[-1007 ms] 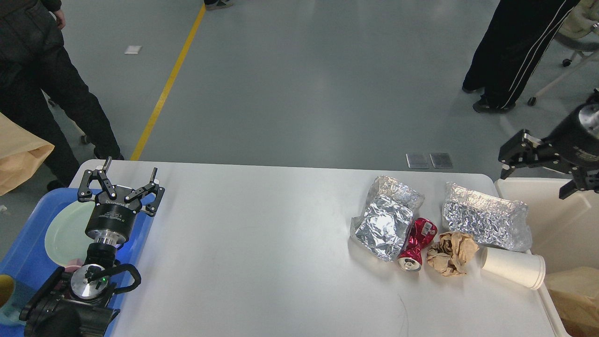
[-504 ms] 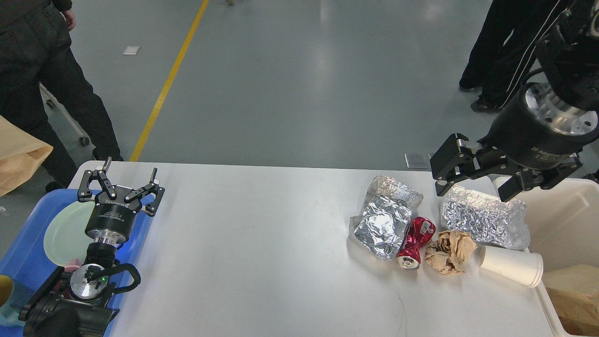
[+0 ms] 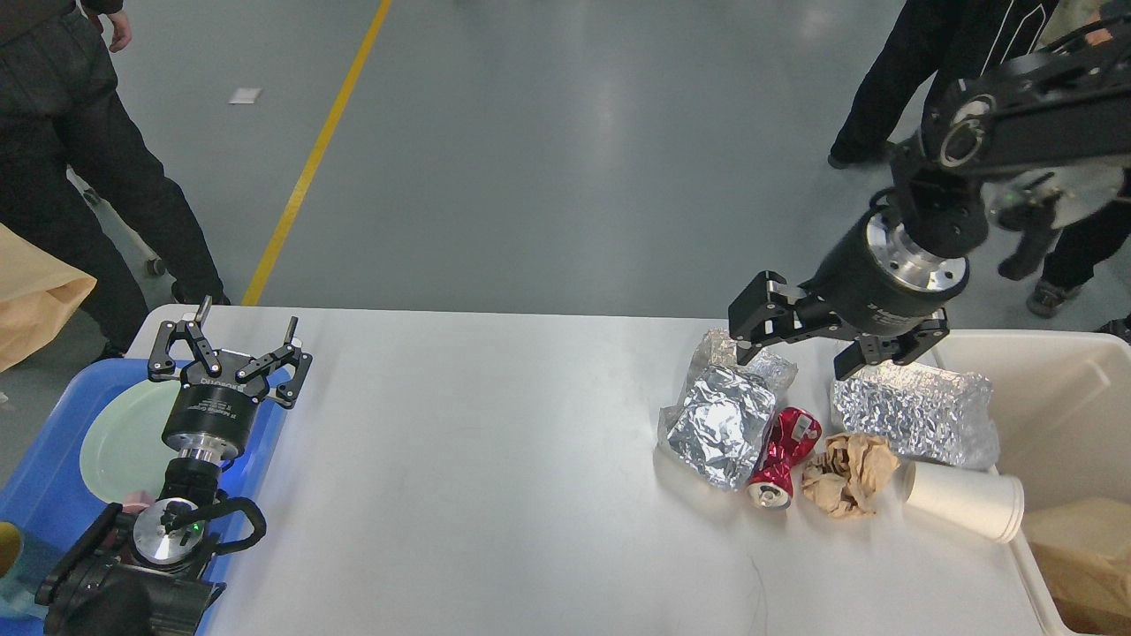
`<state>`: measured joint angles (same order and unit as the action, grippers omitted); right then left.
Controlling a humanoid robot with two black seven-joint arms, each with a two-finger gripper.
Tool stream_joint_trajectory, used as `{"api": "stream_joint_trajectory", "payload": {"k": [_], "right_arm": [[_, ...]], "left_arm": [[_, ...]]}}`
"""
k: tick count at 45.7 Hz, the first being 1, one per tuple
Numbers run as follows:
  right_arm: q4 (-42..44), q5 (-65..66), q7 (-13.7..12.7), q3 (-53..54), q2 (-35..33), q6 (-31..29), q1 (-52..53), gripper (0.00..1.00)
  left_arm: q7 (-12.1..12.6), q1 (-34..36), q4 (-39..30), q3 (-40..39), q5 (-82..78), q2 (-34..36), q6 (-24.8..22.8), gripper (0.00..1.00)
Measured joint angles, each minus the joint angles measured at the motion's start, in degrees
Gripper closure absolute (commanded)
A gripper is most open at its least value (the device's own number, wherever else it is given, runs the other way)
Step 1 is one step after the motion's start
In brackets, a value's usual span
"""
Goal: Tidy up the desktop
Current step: 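Lower the right gripper toward the crumpled silver foil, then close the right gripper on the crumpled silver foil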
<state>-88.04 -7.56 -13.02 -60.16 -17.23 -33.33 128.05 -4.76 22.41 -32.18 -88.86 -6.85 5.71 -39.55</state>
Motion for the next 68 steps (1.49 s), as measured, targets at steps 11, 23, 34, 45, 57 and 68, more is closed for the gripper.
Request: {"api": "stream_joint_trajectory", "payload": {"k": [11,23,34,45,57,68], "right_arm": [[14.5,0.6,-3.5,7.1,9.0,4.6,-20.0,0.07],[31.8,-3.9,-4.8,9.6,12.5,5.0,-34.3,0.41],[33.2,-8.3,-6.1,10.3,15.8,6.3,-38.3,0.22],[40.3,-2.1,-6.1,11.2,18.5,15.4,-45.7,0.14],[44.2,1.7,-6.0,11.9,20.2,18.1,-48.9,0.14],[53.6,1.0,-6.2,13.6,22.0,22.3,-53.2,0.15]], "left_arm": [[0.0,0.0,0.0,0.0,0.0,0.0,0.0,0.04],[0.0,0.0,0.0,0.0,0.0,0.0,0.0,0.04],[0.0,0.0,0.0,0.0,0.0,0.0,0.0,0.04],[0.0,0.0,0.0,0.0,0.0,0.0,0.0,0.04],[0.0,0.0,0.0,0.0,0.0,0.0,0.0,0.04],[0.0,0.0,0.0,0.0,0.0,0.0,0.0,0.04]]}}
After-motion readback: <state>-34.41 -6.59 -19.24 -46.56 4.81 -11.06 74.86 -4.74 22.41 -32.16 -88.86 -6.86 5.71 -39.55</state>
